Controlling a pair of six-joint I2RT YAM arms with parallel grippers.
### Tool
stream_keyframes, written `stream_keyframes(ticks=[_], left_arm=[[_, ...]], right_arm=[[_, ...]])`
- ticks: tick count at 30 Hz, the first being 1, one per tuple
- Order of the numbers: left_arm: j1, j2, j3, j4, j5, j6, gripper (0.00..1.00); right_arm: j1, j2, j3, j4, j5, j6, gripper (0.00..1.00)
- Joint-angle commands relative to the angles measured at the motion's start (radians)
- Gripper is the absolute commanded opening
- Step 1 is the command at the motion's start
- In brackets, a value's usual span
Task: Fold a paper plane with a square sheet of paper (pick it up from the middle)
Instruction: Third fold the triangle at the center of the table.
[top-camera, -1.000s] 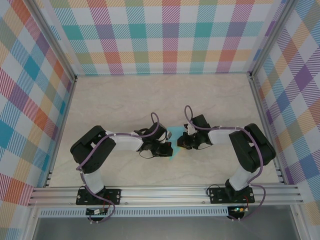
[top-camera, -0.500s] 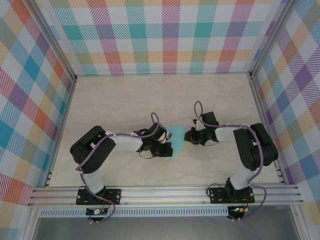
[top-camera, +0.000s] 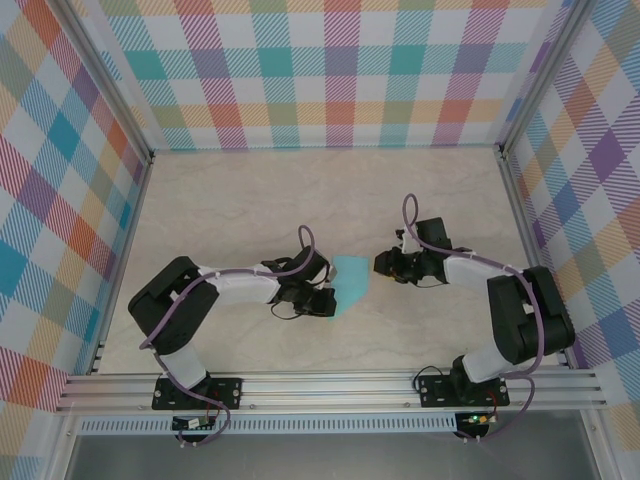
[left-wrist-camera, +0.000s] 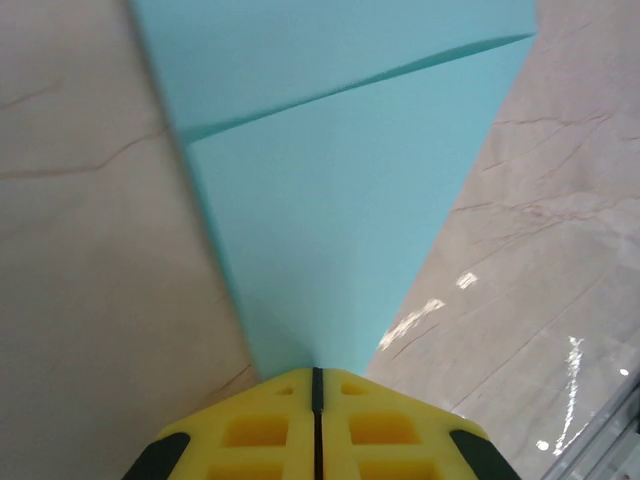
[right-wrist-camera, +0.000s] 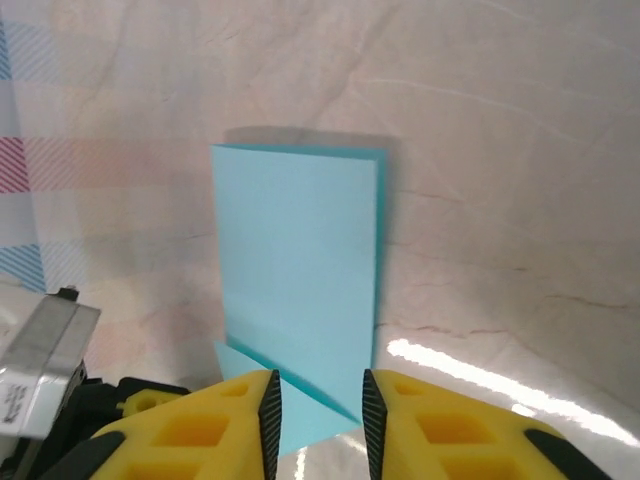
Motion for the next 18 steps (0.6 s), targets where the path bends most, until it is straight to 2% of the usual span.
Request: stream_keyframes(ticks=[1, 7, 18], left_arm=[[0.007, -0.054, 0.042, -0.136, -0.067, 0.018, 0.09], [0.008, -0.062, 0.103, -0.126, -0.124, -0.011, 0.11], [0.008, 0.038, 0.178, -0.117, -0.162, -0.023, 0.08]], right_arm=[[-0.003, -0.033, -0.033, -0.043, -0.069, 0.003, 0.35], [0.011, -0.062, -0.076, -0.03, -0.095, 0.033, 0.45], [0.045, 0.01, -0.07, 0.029, -0.139, 0.066, 0.49]])
